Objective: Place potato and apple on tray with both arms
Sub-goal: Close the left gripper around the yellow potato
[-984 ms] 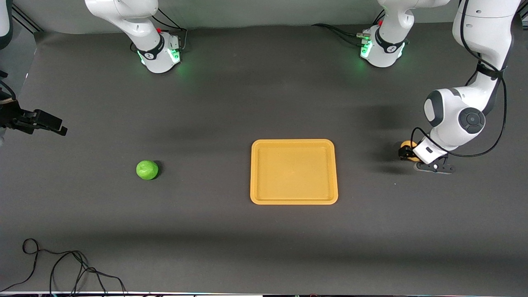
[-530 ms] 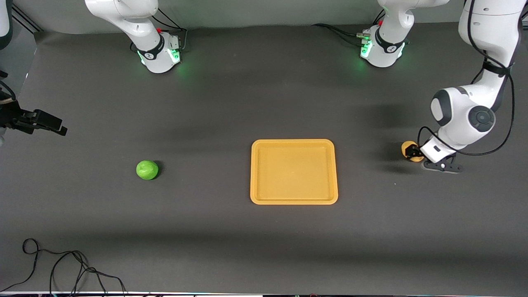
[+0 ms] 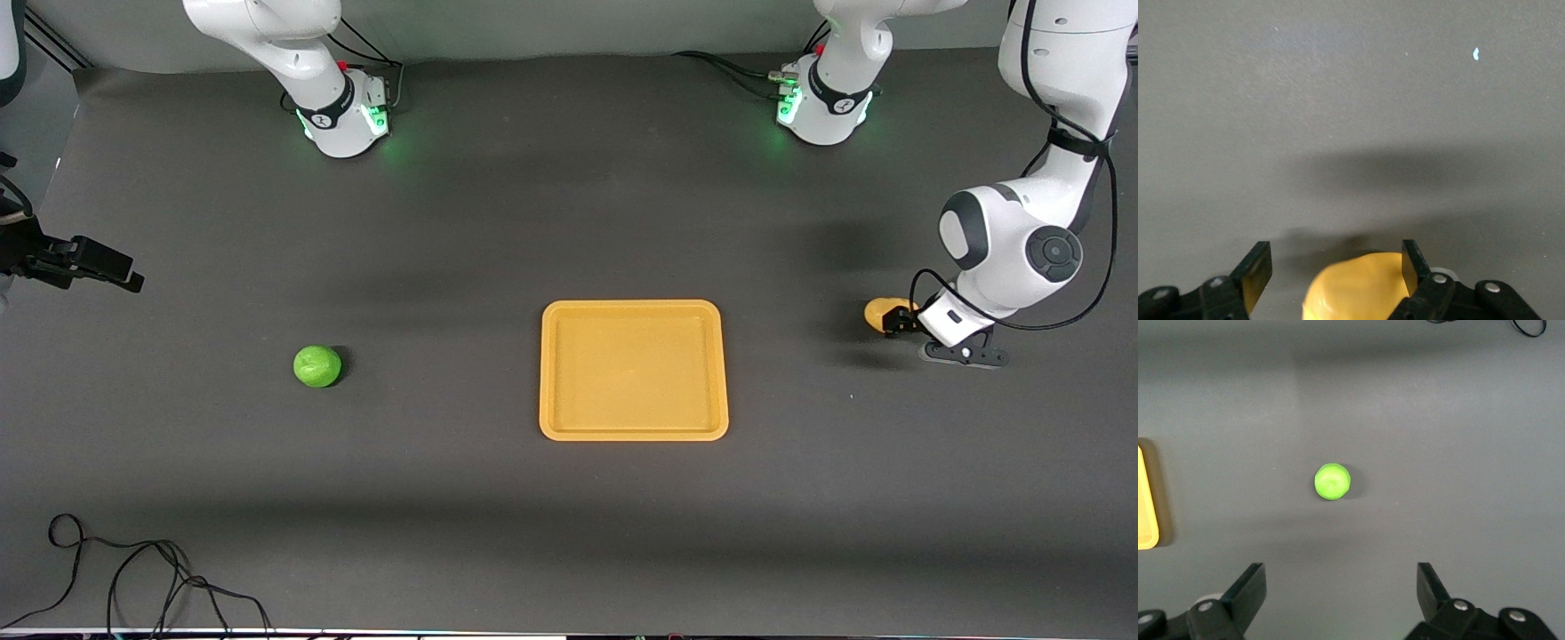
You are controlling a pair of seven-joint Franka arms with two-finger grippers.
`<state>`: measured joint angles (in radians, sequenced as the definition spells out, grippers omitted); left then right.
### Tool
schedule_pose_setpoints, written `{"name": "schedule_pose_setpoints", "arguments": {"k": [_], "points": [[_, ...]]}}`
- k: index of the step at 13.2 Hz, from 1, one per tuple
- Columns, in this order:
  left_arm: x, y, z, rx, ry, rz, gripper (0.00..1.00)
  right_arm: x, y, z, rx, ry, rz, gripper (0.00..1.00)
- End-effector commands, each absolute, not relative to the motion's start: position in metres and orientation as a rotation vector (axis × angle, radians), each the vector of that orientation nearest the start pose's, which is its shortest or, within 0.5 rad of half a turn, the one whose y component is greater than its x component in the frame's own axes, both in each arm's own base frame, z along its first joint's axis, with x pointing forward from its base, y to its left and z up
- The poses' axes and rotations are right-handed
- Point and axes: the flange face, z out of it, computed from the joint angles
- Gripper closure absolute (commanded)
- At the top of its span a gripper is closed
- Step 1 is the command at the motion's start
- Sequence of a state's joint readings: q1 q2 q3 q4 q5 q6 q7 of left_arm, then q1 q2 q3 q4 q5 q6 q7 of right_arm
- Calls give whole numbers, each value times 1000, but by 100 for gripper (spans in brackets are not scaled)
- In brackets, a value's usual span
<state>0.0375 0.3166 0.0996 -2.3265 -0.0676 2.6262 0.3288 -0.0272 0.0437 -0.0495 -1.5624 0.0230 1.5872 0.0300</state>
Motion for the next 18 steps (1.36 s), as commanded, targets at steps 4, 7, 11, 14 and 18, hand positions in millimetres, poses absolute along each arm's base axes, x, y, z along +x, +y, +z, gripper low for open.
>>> {"name": "schedule_pose_setpoints", "arguments": {"k": [4,7,11,14,18], "points": [[507,55,204,-3152,206,22,15,566,-42,607,-3115,151,39,0],[506,49,199,-3150,220,28,29,566,-43,607,-3115,154,39,0],[501,49,193,-3144,225,9,15,566,-43,607,-3115,154,39,0],[501,50,191,-3143,230,12,3,566,-43,607,-3115,154,39,0],[494,56,180,-3140,221,13,4,566,-43,607,-3115,154,39,0]]}}
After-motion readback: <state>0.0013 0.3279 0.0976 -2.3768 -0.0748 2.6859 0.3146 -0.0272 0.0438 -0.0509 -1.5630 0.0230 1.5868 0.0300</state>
